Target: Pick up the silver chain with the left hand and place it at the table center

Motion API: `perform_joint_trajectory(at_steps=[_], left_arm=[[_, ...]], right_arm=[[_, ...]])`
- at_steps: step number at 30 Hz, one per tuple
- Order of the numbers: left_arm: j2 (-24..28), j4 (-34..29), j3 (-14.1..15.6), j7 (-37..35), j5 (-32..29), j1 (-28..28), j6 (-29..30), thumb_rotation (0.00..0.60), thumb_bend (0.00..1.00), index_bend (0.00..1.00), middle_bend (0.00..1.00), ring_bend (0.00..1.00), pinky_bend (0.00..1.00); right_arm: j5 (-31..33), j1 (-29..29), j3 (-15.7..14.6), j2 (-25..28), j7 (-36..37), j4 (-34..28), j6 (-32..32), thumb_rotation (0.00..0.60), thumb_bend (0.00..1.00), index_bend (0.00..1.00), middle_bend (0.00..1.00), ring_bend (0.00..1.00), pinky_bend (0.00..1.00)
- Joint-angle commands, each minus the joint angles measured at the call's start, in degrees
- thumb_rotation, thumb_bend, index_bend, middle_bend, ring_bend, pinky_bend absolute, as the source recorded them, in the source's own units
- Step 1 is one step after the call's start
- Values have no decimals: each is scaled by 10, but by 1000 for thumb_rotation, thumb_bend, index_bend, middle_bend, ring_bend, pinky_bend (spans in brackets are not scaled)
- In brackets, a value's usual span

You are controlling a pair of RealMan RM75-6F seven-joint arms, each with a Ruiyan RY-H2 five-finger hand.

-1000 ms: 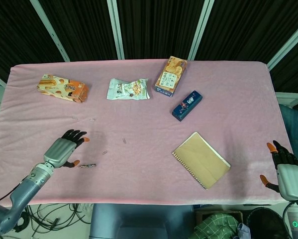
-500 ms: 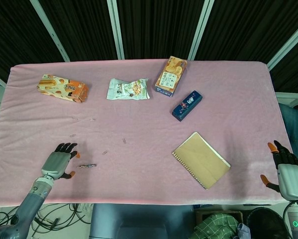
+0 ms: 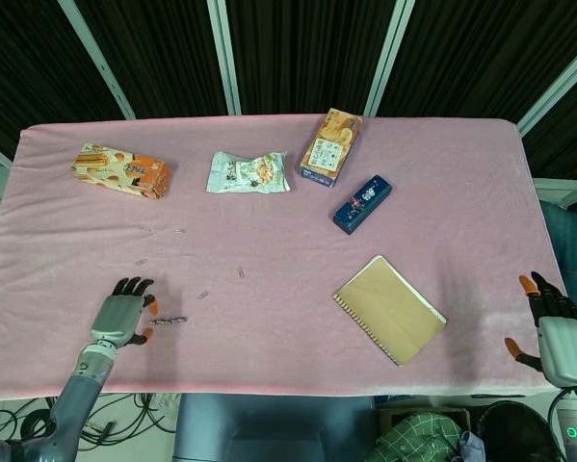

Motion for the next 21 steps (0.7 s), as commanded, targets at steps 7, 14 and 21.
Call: perform_joint_trajectory(at_steps=[7,14,21], left_arm=[[-27,25,-9,25,-8,5,25,600,313,512,121,0,0],[-28,26,-3,28,-10,8,16,600,313,521,131,0,0],[-27,22,1,26,-1,13,17,600,314,525,132,0,0]], right_arm=[[3,0,1,0,-1,-1,-1,600,141,43,20,86,173],[5,0,2,0,-1,0,-2,600,141,43,20,87,174],[6,1,2,0,-2,-1,-2,600,141,43,20,86,173]])
